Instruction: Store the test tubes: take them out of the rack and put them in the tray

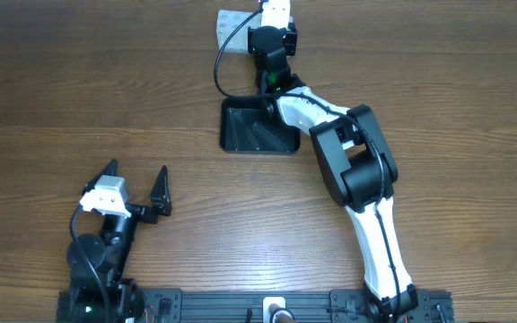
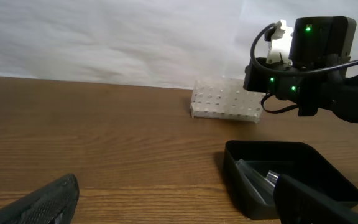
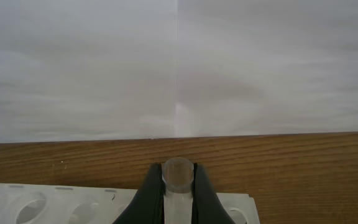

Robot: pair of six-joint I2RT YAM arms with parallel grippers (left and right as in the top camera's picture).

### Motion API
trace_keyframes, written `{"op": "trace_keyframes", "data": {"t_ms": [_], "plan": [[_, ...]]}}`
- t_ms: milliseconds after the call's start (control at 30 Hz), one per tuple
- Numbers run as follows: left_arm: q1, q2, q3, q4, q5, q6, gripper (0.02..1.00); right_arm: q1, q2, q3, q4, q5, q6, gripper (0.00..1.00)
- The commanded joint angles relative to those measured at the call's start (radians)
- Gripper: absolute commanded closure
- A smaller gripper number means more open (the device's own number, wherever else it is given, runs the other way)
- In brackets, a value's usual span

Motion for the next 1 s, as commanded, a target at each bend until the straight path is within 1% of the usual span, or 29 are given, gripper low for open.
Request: {"op": "trace_keyframes", "data": {"t_ms": [33, 1000], "plan": [[0.006, -0.006, -0.004, -0.002, 0.01, -0.006, 0.02, 0.0, -0.026, 0.023, -0.018, 0.017, -0.001, 0.989], [0.006, -0.006, -0.004, -0.002, 0.01, -0.006, 0.02, 0.018, -0.169, 0.023, -0.097, 0.008, -0.001, 0.989]]}}
